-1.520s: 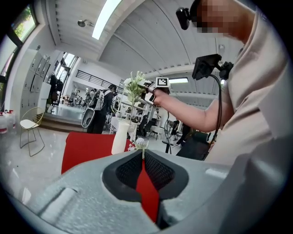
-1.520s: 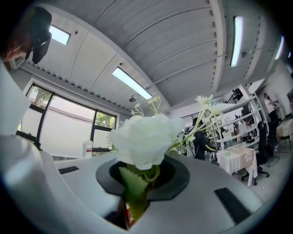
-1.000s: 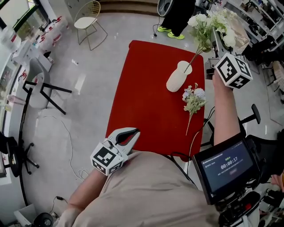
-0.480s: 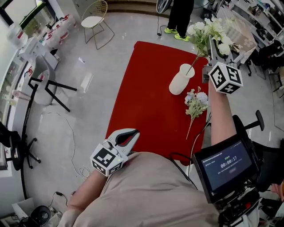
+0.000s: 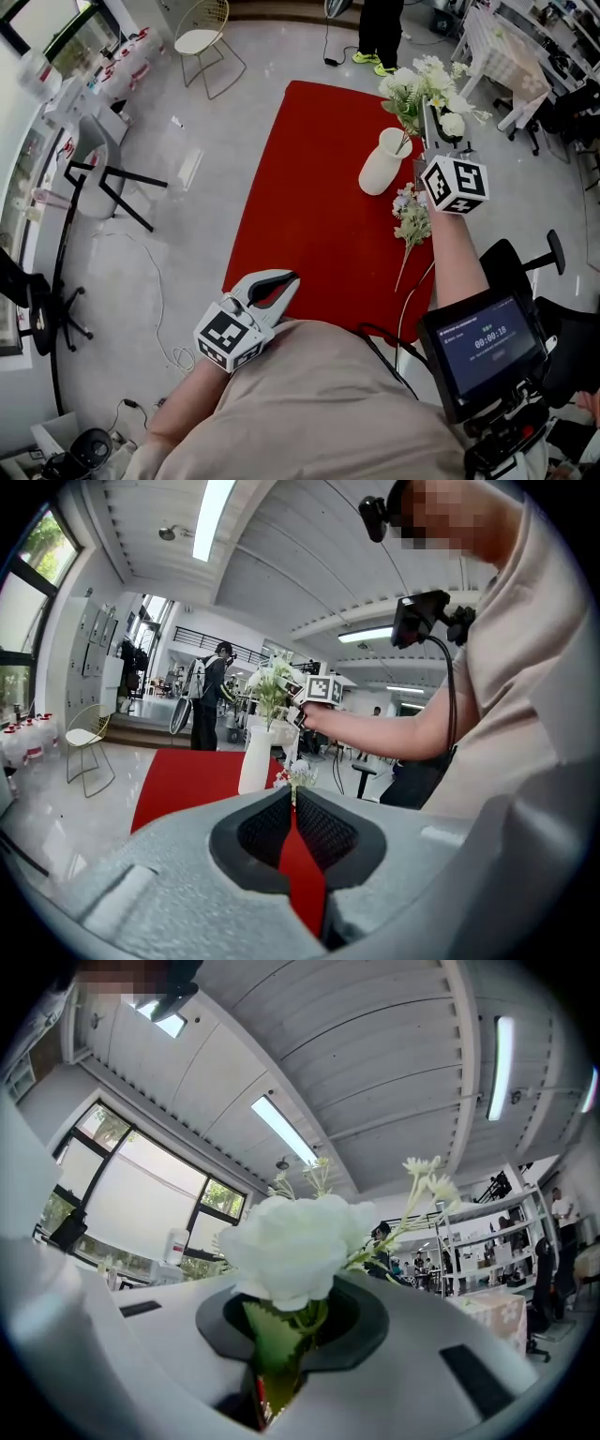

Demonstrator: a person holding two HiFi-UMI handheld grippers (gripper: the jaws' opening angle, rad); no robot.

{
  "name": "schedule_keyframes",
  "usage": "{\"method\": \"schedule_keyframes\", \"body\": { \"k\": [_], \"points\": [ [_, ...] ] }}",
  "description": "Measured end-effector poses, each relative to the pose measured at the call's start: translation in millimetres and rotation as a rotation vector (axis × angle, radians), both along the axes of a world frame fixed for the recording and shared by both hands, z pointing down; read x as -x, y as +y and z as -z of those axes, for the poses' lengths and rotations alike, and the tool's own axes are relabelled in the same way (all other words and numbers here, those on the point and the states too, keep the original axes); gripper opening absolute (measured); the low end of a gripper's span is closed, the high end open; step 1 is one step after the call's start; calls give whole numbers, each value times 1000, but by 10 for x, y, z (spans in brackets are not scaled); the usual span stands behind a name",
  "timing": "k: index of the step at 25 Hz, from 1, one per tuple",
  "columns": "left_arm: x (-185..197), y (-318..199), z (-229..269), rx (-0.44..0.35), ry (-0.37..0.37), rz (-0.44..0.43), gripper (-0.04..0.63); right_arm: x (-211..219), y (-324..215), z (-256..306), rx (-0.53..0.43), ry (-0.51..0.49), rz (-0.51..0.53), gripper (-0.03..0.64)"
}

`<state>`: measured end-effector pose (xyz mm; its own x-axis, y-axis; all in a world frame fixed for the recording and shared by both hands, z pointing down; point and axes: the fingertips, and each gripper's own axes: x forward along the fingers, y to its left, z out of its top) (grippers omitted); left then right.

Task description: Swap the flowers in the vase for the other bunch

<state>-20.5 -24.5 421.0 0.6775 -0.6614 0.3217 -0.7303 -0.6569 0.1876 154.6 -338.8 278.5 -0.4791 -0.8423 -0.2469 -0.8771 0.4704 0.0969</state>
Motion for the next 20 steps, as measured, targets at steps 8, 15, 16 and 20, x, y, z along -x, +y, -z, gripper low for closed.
{"method": "schedule_keyframes", "body": {
  "k": [8,15,16,20],
  "points": [
    [6,27,-4,9,-17,-14,8,140,110,-307,16,45,8,81],
    [8,21,-23,11,-19,-21,8,197,116,-590,60,98,10,117],
    [13,20,-25,11,-19,-21,8,199,116,-631,69,107,10,124],
    [55,17,-10,14,-14,-25,8,247,132,-783,114,123,16,166]
  ]
}}
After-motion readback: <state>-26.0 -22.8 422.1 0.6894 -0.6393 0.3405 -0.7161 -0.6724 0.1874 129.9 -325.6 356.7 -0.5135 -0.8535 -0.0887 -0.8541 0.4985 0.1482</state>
